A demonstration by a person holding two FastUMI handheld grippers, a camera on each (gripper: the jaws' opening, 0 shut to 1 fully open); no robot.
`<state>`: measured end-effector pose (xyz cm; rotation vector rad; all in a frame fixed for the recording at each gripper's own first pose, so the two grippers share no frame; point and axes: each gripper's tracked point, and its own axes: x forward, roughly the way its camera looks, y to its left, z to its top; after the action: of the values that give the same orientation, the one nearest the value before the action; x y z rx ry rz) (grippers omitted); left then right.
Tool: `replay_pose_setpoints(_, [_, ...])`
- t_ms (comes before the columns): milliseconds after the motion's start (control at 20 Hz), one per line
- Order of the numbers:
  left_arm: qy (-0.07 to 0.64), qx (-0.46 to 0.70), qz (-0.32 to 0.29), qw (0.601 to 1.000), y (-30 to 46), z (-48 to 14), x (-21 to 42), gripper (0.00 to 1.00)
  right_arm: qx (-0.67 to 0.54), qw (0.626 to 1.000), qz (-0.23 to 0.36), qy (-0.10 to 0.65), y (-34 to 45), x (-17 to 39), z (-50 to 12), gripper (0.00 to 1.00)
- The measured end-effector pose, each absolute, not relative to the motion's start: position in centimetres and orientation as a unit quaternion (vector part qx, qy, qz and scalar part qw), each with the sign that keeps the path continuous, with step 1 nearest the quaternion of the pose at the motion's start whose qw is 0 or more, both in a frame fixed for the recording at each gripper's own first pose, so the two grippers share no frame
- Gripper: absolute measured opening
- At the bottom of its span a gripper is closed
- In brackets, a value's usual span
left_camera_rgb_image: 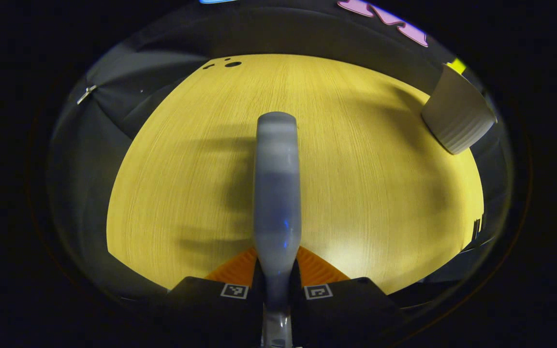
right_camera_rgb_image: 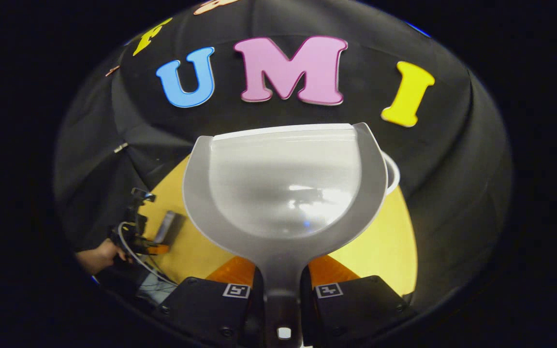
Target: Pick up the small broom and dustpan from the desktop, sweep the trash into the dustpan with the broom, and then empty the trash into the garbage bin.
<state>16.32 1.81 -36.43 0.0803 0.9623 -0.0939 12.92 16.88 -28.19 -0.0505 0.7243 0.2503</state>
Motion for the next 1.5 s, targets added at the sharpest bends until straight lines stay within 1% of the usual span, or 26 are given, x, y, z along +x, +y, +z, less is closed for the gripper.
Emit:
replay_pose_setpoints(250, [0.462, 0.069, -0.056, 0.883, 2.2, -36.2, 16.5, 0.28, -0.006, 0.894, 0.166, 0.415, 23.0, 11.2, -36.1, 0.34])
replay_pose_setpoints(450, [0.461, 0.074, -0.043, 0.883, 2.0, -36.2, 16.3, 0.28, -0.004, 0.867, 0.165, 0.470, 24.9, 10.2, -42.5, 0.34])
replay_pose_setpoints(500, [0.463, 0.072, -0.041, 0.882, 1.9, -36.3, 16.3, 0.28, -0.001, 0.861, 0.162, 0.483, 25.1, 10.1, -43.8, 0.34])
replay_pose_setpoints(550, [0.465, 0.065, -0.039, 0.882, 1.8, -36.4, 16.4, 0.24, -0.002, 0.855, 0.157, 0.493, 25.2, 10.3, -45.2, 0.34])
replay_pose_setpoints(650, [0.471, 0.054, -0.036, 0.880, 1.9, -36.7, 16.4, 0.28, -0.026, 0.849, 0.140, 0.509, 24.7, 10.8, -48.0, 0.34])
replay_pose_setpoints(700, [0.470, 0.053, -0.032, 0.880, 1.9, -36.6, 16.6, 0.28, -0.033, 0.846, 0.132, 0.515, 24.7, 11.2, -49.2, 0.34])
replay_pose_setpoints(850, [0.471, 0.073, -0.032, 0.879, 1.9, -36.6, 16.4, 0.29, -0.005, 0.829, 0.107, 0.549, 25.0, 11.8, -52.3, 0.34])
replay_pose_setpoints(900, [0.473, 0.081, -0.032, 0.877, 1.9, -36.5, 16.4, 0.25, 0.001, 0.824, 0.098, 0.557, 25.2, 11.8, -53.1, 0.35])
replay_pose_setpoints(950, [0.475, 0.086, -0.031, 0.875, 1.9, -36.4, 16.4, 0.29, 0.002, 0.822, 0.093, 0.562, 25.0, 12.0, -53.4, 0.35])
replay_pose_setpoints(1000, [0.478, 0.091, -0.031, 0.873, 2.0, -36.4, 16.4, 0.26, -0.001, 0.819, 0.091, 0.566, 25.0, 11.8, -53.7, 0.35])
replay_pose_setpoints(1050, [0.481, 0.096, -0.031, 0.871, 2.0, -36.4, 16.4, 0.30, -0.007, 0.821, 0.089, 0.565, 24.9, 11.7, -54.1, 0.35])
replay_pose_setpoints(1100, [0.479, 0.104, -0.031, 0.871, 2.1, -36.2, 16.5, 0.30, -0.011, 0.822, 0.084, 0.563, 25.0, 11.5, -54.4, 0.36])
replay_pose_setpoints(1150, [0.480, 0.114, -0.038, 0.869, 1.9, -36.2, 16.7, 0.34, -0.006, 0.820, 0.081, 0.566, 25.4, 11.3, -54.5, 0.37])
replay_pose_setpoints(1200, [0.485, 0.120, -0.041, 0.865, 1.9, -36.2, 16.6, 0.32, 0.006, 0.819, 0.080, 0.568, 25.9, 11.3, -54.4, 0.37])
replay_pose_setpoints(1300, [0.490, 0.117, -0.045, 0.863, 1.4, -36.0, 16.5, 0.32, 0.021, 0.818, 0.076, 0.570, 26.1, 11.8, -54.4, 0.42])
replay_pose_setpoints(1350, [0.489, 0.114, -0.046, 0.864, 1.3, -35.9, 16.8, 0.37, 0.027, 0.819, 0.075, 0.568, 26.2, 12.0, -54.3, 0.46])
replay_pose_setpoints(1400, [0.486, 0.109, -0.048, 0.866, 1.2, -35.7, 16.9, 0.45, 0.031, 0.821, 0.074, 0.565, 26.1, 12.3, -54.0, 0.51])
replay_pose_setpoints(1450, [0.481, 0.106, -0.050, 0.869, 1.1, -35.3, 16.8, 0.49, 0.036, 0.824, 0.076, 0.560, 26.0, 12.6, -53.7, 0.76])
replay_pose_setpoints(1500, [0.475, 0.110, -0.051, 0.872, 1.0, -34.9, 16.9, 0.62, 0.040, 0.828, 0.078, 0.554, 25.8, 12.9, -53.3, 0.87])
